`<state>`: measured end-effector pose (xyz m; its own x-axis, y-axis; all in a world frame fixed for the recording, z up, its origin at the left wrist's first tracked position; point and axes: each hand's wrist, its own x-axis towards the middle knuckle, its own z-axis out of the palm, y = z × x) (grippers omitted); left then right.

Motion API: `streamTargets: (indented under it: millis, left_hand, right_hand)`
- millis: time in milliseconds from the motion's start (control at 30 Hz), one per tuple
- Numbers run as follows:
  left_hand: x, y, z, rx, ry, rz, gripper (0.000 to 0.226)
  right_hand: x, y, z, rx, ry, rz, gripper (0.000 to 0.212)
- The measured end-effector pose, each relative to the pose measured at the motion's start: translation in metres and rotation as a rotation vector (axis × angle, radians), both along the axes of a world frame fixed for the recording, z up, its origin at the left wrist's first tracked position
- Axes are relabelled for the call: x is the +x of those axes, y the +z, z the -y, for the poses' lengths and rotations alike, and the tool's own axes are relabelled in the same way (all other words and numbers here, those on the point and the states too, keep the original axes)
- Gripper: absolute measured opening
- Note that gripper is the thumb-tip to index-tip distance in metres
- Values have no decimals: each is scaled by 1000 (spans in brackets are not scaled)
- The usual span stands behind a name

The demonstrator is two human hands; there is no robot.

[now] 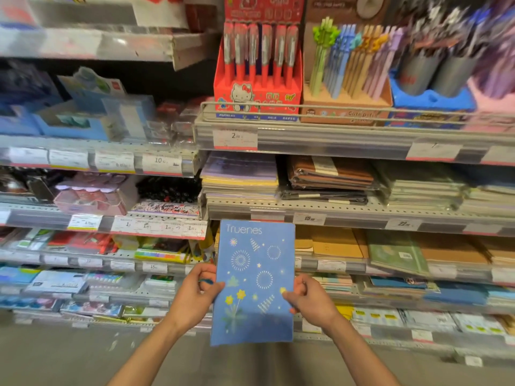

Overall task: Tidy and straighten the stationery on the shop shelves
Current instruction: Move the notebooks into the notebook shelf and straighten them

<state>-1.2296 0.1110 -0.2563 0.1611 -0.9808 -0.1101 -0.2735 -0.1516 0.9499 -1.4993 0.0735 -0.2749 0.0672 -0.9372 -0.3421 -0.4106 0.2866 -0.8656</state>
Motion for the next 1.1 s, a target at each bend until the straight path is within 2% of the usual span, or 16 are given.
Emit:
streamTargets:
  millis: [167, 433, 600, 867, 1000, 1100]
  left_hand:
    - [1, 21, -9, -58, -15, 27, 23]
    - [11, 81, 19, -232, -15, 56, 21]
    - [19, 100, 37, -240, 12, 65, 21]
    - [25, 108, 61, -208, 36, 64, 23]
    - [22, 116, 74, -240, 52, 57, 25]
    - [22, 123, 75, -228, -11, 35, 35]
  right_hand:
    - [-4, 19, -5, -75, 52, 21, 21]
    - [5, 85, 22, -243, 81, 40, 17]
    - [15, 119, 37, -272, 79, -11, 21]
    - [29, 132, 52, -248, 40, -40, 17]
    - [38, 135, 60, -268, -39, 2, 16]
    - [43, 140, 66, -240, -76, 69, 13]
